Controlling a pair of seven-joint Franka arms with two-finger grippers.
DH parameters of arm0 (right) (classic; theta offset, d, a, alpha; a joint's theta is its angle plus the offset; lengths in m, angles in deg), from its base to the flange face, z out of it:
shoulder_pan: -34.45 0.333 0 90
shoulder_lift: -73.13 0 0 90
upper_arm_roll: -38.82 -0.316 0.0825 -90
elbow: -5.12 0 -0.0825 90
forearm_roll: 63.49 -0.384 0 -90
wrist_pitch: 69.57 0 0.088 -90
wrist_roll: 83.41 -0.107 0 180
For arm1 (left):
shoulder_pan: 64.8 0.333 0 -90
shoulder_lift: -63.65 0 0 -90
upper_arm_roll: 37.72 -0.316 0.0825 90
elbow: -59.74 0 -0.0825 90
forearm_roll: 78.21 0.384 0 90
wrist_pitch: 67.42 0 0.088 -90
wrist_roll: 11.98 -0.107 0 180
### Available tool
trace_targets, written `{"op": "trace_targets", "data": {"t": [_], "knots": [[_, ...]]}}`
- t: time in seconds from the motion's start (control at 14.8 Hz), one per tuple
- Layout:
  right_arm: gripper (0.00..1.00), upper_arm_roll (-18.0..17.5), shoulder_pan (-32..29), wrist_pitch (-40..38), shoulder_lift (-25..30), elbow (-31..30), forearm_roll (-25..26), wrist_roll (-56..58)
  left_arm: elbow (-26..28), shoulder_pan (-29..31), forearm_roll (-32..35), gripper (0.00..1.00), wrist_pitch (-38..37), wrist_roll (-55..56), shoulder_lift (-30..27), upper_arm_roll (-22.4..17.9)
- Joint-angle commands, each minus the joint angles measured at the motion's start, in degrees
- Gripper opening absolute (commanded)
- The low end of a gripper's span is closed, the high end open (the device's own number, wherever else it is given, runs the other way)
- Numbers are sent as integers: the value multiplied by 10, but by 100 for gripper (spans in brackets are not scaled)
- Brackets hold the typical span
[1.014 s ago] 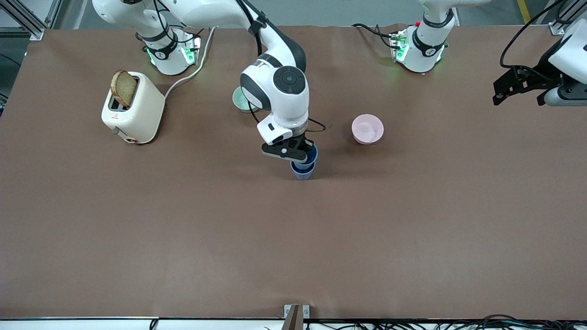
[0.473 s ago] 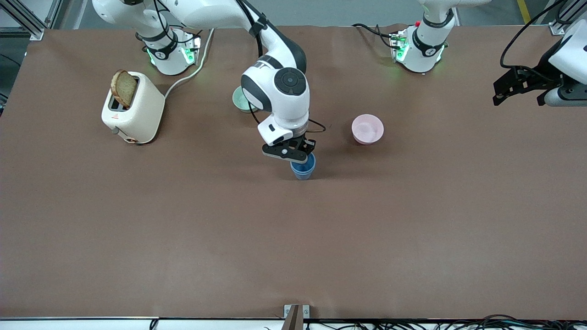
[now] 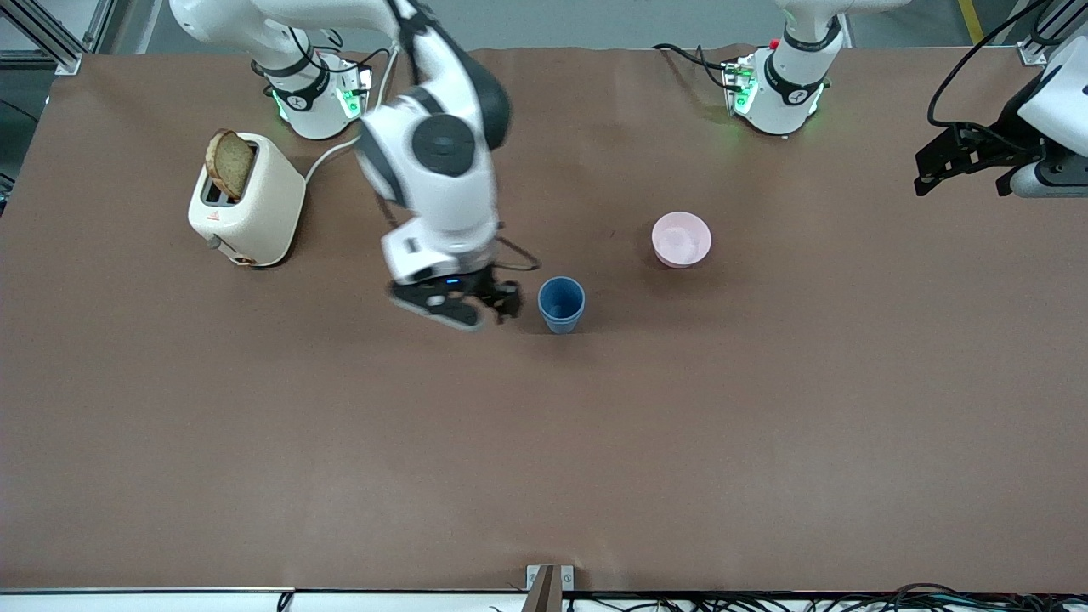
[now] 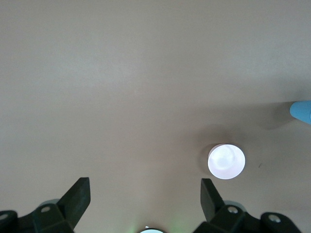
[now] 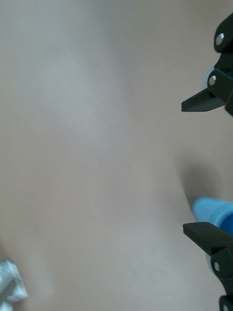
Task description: Stack blue cups with both arms
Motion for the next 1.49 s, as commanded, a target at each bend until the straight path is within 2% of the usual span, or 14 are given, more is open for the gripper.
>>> {"op": "trace_targets", "data": {"t": [0.0,0.41,0.68,0.81,1.01,1.42], "knots": [[100,-12,-96,-61,75,-26,8,78,-6,2,-3,100,1,-10,2,1],[100,-20,-299,-154,163,-25,-1,332,-6,2,-3,100,1,-9,2,1],[100,-32,-401,-216,199,-23,-2,502,-6,3,-3,100,1,-10,2,1],[100,-32,-428,-229,205,-27,-3,543,-6,2,-1,100,1,-9,2,1],[100,-27,-442,-227,204,-28,-48,559,-7,2,0,100,2,-9,2,1],[100,-32,-432,-230,205,-27,-50,562,-7,2,0,100,2,-9,2,1]]}}
